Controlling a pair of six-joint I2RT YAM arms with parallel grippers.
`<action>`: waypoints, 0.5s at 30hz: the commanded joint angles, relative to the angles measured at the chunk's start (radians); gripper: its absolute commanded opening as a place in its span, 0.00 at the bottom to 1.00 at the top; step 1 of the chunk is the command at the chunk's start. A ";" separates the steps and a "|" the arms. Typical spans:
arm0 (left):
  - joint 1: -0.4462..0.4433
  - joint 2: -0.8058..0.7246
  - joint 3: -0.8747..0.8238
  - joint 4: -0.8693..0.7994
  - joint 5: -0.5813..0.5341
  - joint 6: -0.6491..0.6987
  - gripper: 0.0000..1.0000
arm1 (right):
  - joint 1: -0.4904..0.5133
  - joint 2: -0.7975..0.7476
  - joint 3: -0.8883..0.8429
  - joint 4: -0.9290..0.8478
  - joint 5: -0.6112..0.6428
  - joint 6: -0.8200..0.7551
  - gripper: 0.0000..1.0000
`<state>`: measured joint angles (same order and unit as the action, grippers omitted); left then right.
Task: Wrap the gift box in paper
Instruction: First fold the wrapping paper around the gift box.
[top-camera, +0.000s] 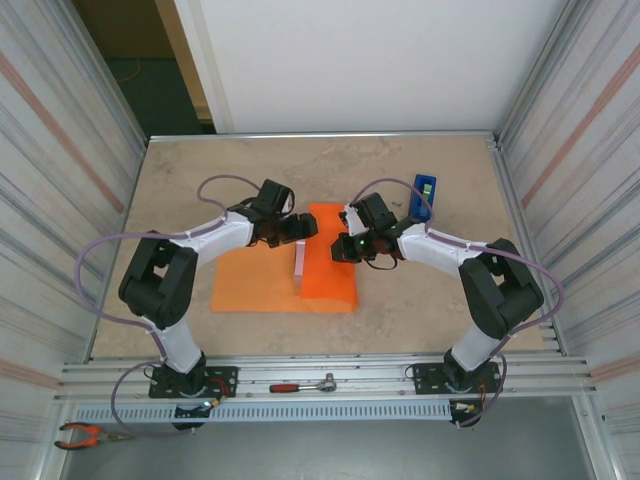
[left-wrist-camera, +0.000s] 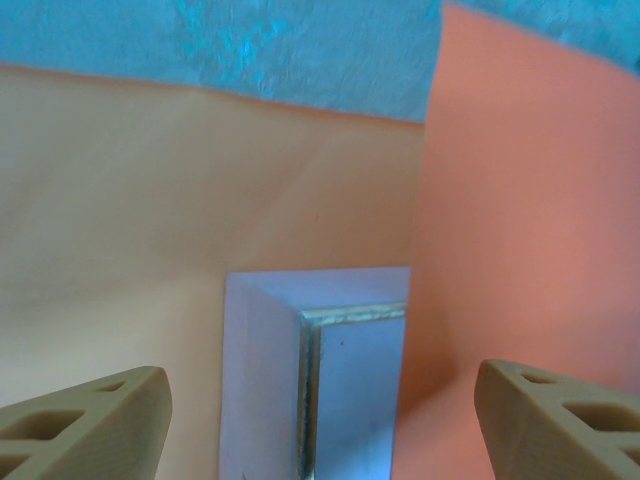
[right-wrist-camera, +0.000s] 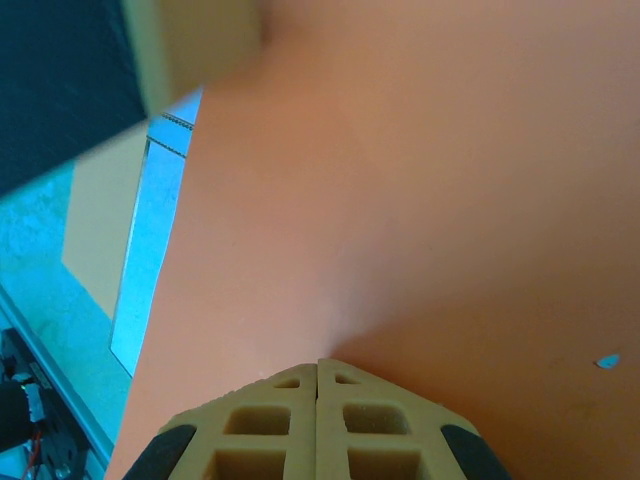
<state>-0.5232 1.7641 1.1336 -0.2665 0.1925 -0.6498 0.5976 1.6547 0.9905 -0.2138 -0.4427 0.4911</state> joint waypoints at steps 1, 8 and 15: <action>-0.020 0.008 0.023 -0.054 -0.022 0.027 0.80 | 0.015 0.026 0.008 -0.044 0.010 -0.030 0.00; -0.049 -0.017 -0.036 -0.075 -0.094 0.013 0.77 | 0.014 0.024 0.025 -0.054 0.010 -0.037 0.00; -0.043 -0.058 -0.107 -0.044 -0.134 -0.001 0.68 | -0.009 -0.042 0.068 -0.085 -0.007 -0.024 0.26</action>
<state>-0.5701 1.7187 1.0725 -0.2356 0.1249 -0.6552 0.5953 1.6531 1.0203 -0.2577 -0.4484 0.4854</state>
